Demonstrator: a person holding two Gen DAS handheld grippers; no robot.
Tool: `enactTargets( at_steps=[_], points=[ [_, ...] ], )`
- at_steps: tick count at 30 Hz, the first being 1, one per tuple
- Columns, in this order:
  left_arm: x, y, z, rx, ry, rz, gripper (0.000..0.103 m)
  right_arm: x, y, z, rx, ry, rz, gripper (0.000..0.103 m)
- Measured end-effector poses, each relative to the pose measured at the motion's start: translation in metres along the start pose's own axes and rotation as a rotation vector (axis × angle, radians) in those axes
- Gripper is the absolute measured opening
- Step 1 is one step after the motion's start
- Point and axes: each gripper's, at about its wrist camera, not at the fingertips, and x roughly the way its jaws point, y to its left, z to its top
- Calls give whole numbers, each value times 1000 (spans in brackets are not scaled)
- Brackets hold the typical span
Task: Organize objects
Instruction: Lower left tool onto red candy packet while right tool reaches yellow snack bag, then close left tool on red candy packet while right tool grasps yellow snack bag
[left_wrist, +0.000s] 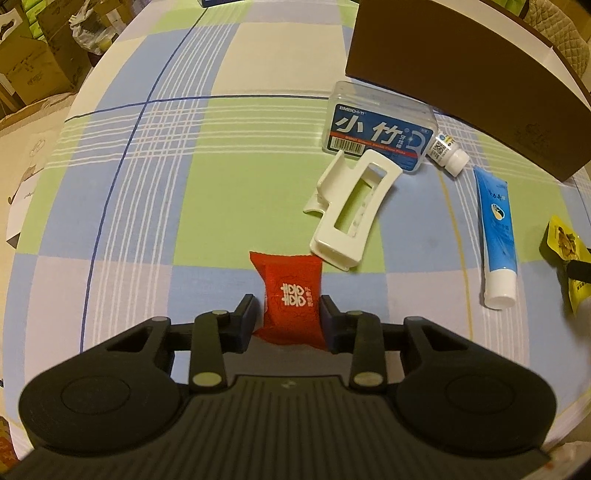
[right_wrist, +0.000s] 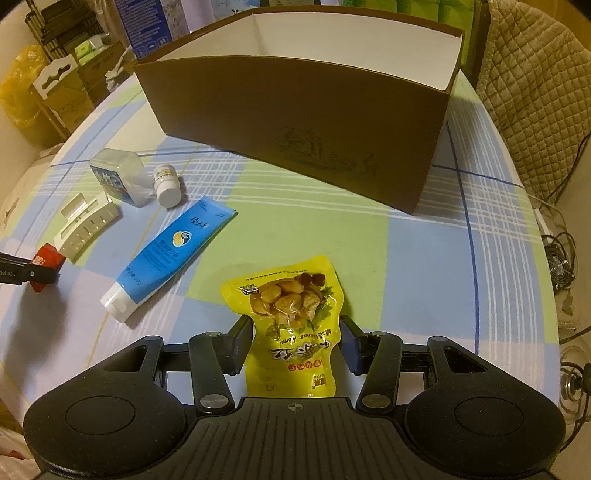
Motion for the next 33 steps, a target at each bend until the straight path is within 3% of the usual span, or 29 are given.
enactTargets(
  at_steps=[20, 22, 23, 24, 26, 29, 33],
  points=[
    [-24, 0, 12, 27, -70, -5, 29, -14, 8, 13, -3, -46, 20, 47],
    [-27, -1, 14, 34, -80, -10, 24, -16, 9, 15, 0, -52, 23, 47],
    [-29, -1, 15, 35, -85, -14, 7, -16, 9, 15, 0, -55, 23, 47],
    [-29, -2, 16, 38, -81, -19, 5, -17, 9, 16, -1, -56, 25, 47],
    [-26, -2, 15, 51, -63, -22, 8, -17, 9, 16, 0, -56, 25, 47],
    [-22, -1, 10, 55, -39, -32, 34, -16, 9, 15, 5, -53, 26, 47],
    [-21, 1, 2, 87, -40, -27, 48, -16, 7, 13, 13, -46, 26, 47]
  ],
)
